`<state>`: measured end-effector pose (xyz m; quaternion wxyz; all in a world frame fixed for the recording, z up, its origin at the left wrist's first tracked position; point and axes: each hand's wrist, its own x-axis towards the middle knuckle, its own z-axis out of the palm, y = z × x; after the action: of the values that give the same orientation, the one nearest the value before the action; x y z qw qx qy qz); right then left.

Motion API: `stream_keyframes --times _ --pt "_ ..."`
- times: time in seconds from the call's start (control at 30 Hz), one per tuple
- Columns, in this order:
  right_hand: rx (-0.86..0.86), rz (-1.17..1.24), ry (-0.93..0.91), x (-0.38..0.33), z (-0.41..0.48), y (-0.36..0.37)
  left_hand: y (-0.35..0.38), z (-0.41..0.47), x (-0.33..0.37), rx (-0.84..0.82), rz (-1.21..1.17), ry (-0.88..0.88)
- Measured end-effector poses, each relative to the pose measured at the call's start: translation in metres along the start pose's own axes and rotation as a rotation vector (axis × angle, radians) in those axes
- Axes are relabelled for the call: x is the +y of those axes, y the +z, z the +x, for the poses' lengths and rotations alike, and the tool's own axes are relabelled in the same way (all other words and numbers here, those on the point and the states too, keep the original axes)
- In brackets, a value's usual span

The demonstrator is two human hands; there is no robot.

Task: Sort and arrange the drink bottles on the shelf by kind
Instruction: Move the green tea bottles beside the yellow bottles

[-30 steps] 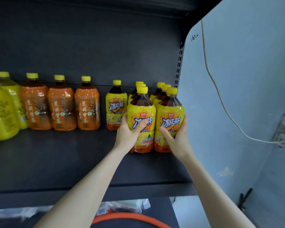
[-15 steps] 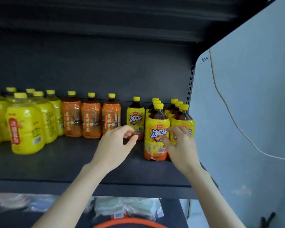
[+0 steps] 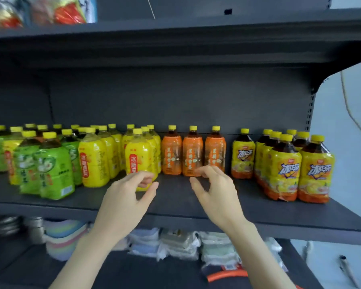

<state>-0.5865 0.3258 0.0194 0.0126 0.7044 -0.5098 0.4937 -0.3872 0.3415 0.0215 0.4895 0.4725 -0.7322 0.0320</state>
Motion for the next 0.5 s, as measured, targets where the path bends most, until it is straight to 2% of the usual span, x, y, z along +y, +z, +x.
stream_keyframes --times 0.2,0.5 --pt "-0.070 0.025 0.014 -0.081 -0.011 0.094 -0.077 -0.023 -0.090 0.023 -0.001 -0.054" --pt "-0.030 0.070 -0.070 -0.152 0.044 0.190 -0.143 0.014 -0.200 0.092 0.037 0.006"
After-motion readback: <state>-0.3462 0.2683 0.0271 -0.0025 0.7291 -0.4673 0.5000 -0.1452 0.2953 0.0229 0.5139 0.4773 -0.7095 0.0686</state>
